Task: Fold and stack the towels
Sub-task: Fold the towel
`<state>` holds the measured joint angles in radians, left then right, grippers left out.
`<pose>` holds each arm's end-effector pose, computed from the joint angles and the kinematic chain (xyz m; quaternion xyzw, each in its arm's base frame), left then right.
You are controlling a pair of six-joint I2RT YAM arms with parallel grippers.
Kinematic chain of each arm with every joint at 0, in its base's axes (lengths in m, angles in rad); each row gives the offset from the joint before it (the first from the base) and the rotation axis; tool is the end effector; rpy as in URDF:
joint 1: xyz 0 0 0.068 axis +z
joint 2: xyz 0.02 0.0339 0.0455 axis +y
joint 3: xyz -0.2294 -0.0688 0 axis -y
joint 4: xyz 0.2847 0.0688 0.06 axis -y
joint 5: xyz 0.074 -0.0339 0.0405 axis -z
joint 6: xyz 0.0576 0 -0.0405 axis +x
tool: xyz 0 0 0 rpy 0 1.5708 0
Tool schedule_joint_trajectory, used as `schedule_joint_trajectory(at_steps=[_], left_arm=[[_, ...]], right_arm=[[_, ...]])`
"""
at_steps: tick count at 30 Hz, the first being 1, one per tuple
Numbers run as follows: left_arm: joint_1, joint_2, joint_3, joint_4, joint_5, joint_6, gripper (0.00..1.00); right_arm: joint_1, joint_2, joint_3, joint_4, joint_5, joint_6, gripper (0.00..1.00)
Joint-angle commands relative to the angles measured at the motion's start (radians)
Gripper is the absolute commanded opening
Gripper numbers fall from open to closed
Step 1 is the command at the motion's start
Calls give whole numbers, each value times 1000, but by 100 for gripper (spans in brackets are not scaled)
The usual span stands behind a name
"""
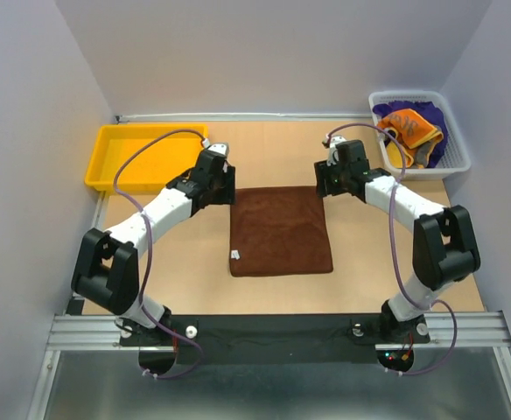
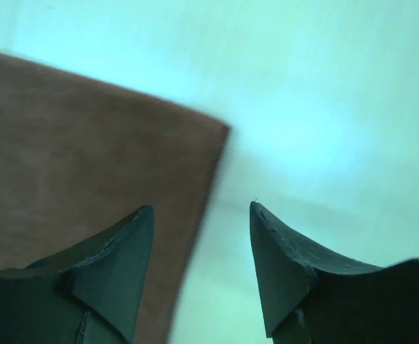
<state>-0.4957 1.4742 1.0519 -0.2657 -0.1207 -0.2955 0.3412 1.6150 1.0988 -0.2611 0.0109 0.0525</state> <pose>0.3406 -0.1763 0.1966 0.0646 0.9006 -0.1140 0.4145 0.3782 0.1336 0.1620 -0.1306 0.9130 0.0706 0.3799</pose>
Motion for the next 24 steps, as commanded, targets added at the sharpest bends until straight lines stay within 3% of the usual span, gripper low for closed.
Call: schedule_joint_trajectory(at_steps=[1,11,24], left_arm=[[5,15,79,22,32,188,67],[6,-48,-4,42,-26,266,84],[5,-52,-32,72,-92,256,84]], right_arm=[[-73,71,102,-6,-184,-222,61],[-113,330,334,-124,-311,-436,48],[-113,434,394,-144,-338,-462,43]])
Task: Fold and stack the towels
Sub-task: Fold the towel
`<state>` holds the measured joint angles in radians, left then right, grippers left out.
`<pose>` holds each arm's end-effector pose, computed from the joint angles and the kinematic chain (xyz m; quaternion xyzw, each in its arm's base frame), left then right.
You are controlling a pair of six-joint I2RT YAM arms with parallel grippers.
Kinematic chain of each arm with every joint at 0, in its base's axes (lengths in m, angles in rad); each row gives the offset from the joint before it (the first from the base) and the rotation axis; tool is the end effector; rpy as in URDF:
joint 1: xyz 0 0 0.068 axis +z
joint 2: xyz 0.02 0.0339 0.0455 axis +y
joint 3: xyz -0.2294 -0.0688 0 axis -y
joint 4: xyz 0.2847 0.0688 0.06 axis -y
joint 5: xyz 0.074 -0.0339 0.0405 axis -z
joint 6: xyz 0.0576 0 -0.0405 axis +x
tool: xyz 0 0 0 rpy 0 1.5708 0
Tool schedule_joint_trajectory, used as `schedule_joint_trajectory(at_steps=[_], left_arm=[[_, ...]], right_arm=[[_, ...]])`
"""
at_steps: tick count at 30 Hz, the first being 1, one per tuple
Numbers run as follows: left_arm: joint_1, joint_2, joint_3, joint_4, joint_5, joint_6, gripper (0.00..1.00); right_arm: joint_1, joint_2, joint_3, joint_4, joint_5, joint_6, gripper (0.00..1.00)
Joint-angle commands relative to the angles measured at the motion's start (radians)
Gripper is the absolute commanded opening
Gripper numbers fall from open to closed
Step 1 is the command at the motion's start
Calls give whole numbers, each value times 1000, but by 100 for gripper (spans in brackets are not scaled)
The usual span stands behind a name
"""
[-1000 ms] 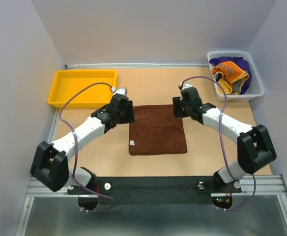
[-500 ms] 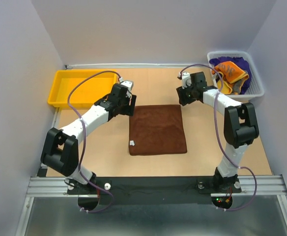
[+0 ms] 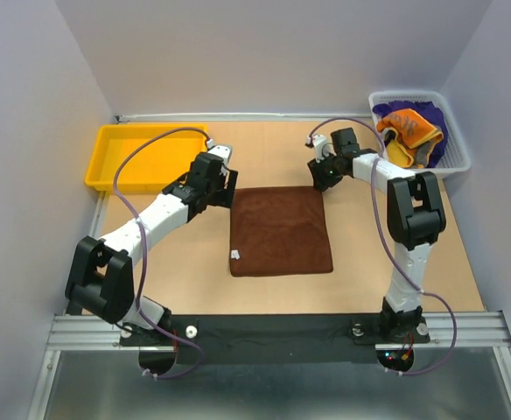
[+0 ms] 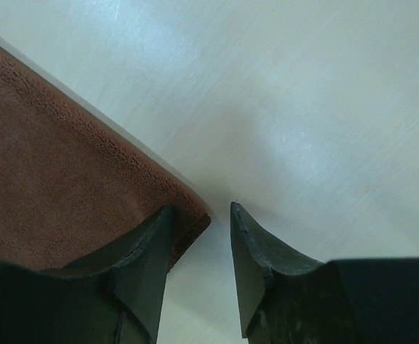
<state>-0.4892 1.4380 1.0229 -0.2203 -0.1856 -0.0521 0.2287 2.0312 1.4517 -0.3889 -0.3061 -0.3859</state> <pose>0.3400 -0.1689 0.2035 0.1519 0.8767 -0.0403 0.4547 0.4500 0.1226 0.1071 -0.3286 0.8859 0.1221 0.3037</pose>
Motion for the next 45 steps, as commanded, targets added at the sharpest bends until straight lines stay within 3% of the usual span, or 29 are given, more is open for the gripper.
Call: schedule_joint_trajectory(at_steps=[1,13,18,22,29,32,45], left_arm=[[-2,-14,-4,27,-26,14,84],[-2,13,75,21,44,29,84],[-2,91,175,10,44,47,83],[1,227,282,-54,35,106,75],[15,418,480,-128,121,193,58],[23,494,560,-187,118,230,45],[47,622,618,-245,238,296,46]], right_arm=[[0,23,39,-19,-19,-24,43],[1,66,21,-36,-14,-45,40],[1,57,4,-42,-17,-57,20],[0,49,-2,-47,-37,-68,0],[1,46,-16,-47,-33,-79,1],[3,43,-20,-47,-30,-79,1],[3,41,-22,-47,-19,-82,0]])
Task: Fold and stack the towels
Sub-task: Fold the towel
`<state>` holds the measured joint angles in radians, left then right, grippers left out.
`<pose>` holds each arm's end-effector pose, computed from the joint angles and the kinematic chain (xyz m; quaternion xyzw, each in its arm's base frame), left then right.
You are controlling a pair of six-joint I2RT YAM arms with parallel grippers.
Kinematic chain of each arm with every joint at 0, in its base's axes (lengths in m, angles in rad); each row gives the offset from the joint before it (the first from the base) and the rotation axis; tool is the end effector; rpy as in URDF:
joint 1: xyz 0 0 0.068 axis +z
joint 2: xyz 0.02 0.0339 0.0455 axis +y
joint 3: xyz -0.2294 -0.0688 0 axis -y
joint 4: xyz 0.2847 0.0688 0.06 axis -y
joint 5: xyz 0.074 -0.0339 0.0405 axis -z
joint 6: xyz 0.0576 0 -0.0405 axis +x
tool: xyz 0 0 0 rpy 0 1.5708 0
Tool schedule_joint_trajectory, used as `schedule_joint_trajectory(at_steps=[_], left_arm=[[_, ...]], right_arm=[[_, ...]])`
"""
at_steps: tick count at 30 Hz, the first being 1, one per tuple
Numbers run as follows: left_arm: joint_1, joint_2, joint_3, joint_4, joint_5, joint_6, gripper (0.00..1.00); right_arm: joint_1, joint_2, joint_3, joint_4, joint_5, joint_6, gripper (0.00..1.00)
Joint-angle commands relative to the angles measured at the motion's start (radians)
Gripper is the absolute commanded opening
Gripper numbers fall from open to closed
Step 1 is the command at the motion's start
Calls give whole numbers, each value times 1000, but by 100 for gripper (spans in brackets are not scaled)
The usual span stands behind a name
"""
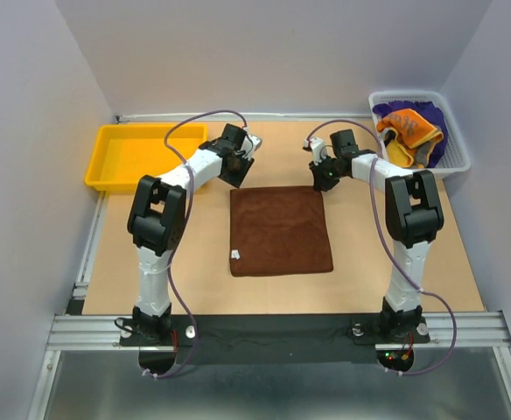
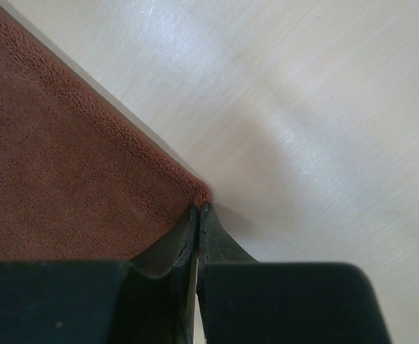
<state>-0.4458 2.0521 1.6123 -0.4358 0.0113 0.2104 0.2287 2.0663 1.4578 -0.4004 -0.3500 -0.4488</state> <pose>0.4451 -0.2134 0.1489 0.3048 0.8894 -0.0453 0.3377 0.4486 0.1247 0.0934 -0.3599 0.8763 0.1363 0.2898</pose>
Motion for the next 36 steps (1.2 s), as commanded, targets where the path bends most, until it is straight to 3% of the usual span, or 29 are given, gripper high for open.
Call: schedule_joint_trajectory(at_steps=[1,15,28,36], left_arm=[[2,19,28,-27,41,34,46],[19,69,14,32,-4,14,46],[55,83,-61,29,76,0,46],[56,120,-61,-10,107,-3,31]], right_arm=[[4,5,-28,-35,26,-19,0],[4,-3,-31,-34,37,-21,1],[4,-12,-31,-34,68,-22,1],[4,-23,-30,-34,89,-24,0]])
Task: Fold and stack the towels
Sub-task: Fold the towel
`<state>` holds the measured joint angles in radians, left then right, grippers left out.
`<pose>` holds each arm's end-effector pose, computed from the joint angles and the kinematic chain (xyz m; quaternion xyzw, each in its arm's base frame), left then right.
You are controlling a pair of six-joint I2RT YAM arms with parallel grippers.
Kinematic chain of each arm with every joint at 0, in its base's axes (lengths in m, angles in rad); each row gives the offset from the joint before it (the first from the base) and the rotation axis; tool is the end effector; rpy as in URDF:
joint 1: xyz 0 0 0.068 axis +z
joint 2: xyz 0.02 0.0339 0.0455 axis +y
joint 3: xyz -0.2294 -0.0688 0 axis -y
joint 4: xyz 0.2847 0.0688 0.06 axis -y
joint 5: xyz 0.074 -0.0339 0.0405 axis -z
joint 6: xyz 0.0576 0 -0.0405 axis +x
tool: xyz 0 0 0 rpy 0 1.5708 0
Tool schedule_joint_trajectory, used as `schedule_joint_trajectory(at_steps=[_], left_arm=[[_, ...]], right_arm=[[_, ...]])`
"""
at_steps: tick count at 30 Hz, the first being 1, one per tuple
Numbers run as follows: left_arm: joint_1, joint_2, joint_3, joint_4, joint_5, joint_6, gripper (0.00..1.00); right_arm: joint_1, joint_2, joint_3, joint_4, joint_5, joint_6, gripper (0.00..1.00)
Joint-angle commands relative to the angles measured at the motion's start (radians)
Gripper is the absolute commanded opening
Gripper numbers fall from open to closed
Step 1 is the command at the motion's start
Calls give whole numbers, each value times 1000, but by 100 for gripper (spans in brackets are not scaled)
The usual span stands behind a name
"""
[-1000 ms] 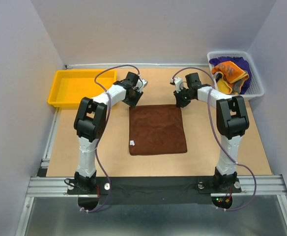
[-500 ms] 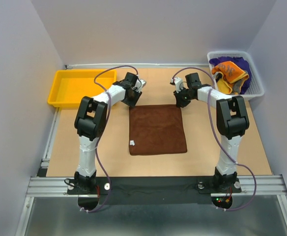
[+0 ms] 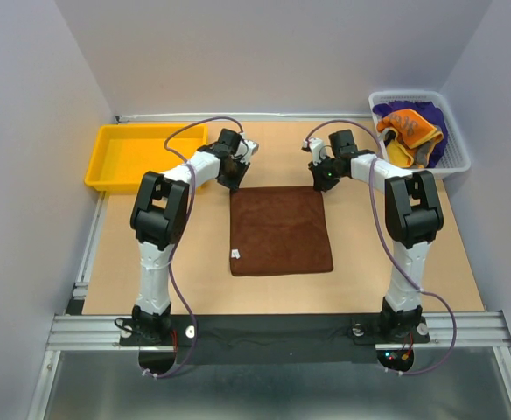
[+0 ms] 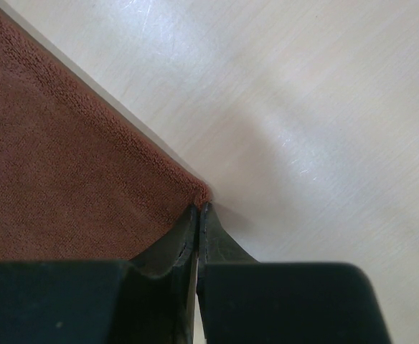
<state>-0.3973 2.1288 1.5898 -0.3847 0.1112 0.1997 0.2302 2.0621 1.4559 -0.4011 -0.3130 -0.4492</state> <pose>0.4546 -0.1977 0.1088 0.2953 0.8996 -0.0837 0.3107 0.4489 0.1234 0.0940 -0.3570 0.8802 0.1188 0.2894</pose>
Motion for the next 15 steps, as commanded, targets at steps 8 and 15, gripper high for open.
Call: schedule_joint_trajectory(at_steps=[8,15], left_arm=[[14,29,-65,-100,-31,-9,37],[14,26,-74,-114,-42,-19,22]], right_arm=[[3,-25,-19,-33,55,-17,1],[3,-37,-15,-33,64,-14,0]])
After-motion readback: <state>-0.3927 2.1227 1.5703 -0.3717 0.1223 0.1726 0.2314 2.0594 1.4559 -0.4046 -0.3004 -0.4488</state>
